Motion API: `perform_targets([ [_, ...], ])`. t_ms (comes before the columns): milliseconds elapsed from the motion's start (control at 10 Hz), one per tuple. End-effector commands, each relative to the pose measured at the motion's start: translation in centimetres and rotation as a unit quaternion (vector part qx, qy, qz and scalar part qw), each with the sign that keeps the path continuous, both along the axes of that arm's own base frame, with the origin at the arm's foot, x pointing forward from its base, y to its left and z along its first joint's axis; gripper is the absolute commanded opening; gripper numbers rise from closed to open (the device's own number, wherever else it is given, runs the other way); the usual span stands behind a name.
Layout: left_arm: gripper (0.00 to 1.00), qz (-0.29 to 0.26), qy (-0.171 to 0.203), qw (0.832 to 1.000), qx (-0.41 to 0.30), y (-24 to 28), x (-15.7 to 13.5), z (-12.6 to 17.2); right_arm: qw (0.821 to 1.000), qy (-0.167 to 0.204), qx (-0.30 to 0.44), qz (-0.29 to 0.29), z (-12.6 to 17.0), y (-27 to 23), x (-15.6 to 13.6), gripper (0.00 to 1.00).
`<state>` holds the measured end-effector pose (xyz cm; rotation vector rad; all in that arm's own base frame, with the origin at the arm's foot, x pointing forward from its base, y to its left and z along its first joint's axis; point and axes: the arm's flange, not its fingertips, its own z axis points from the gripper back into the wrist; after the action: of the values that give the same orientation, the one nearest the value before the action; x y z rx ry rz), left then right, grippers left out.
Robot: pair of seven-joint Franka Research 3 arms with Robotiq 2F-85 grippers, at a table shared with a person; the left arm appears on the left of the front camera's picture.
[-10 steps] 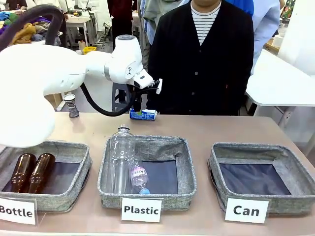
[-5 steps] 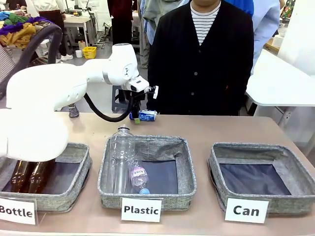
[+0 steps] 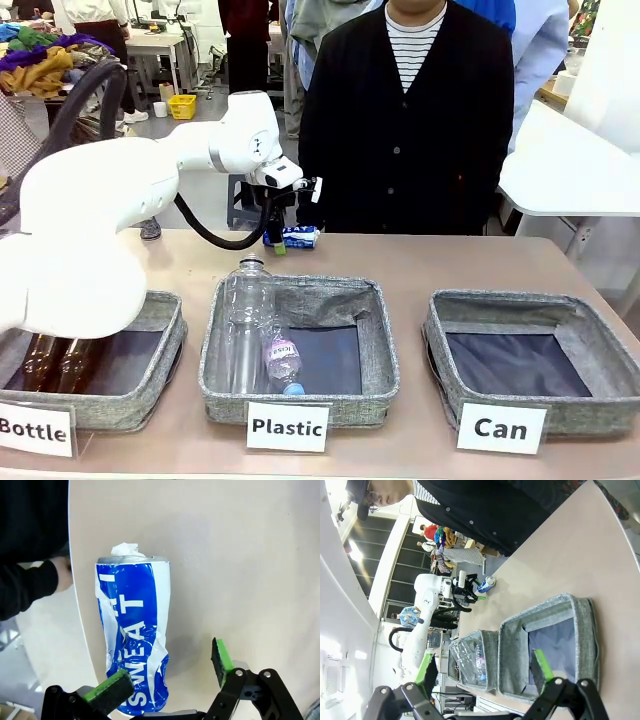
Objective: Sort the can waste into the basket.
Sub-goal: Pick up the can waste from the table and place it in the right Fabric basket.
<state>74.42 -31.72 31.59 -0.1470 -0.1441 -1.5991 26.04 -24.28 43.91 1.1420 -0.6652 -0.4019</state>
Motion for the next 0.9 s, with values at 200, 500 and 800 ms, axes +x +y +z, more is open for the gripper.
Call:
perform_targets([
  [200,0.83,-0.015,-0.001,1.0,0.01,-3.17,4.72,-1.26,1.0,-0.019,0.0,-0.002,0.02,-0.1,0.2,1.0],
  [500,0.83,-0.019,-0.003,1.0,0.01,-3.29,4.38,-1.36,1.0,-0.019,0.0,-0.002,0.02,-0.1,0.2,1.0],
  [800,0.83,-0.021,-0.002,1.0,0.014,-3.31,4.19,-1.36,1.0,-0.019,0.0,-0.002,0.02,-0.1,0.2,1.0],
])
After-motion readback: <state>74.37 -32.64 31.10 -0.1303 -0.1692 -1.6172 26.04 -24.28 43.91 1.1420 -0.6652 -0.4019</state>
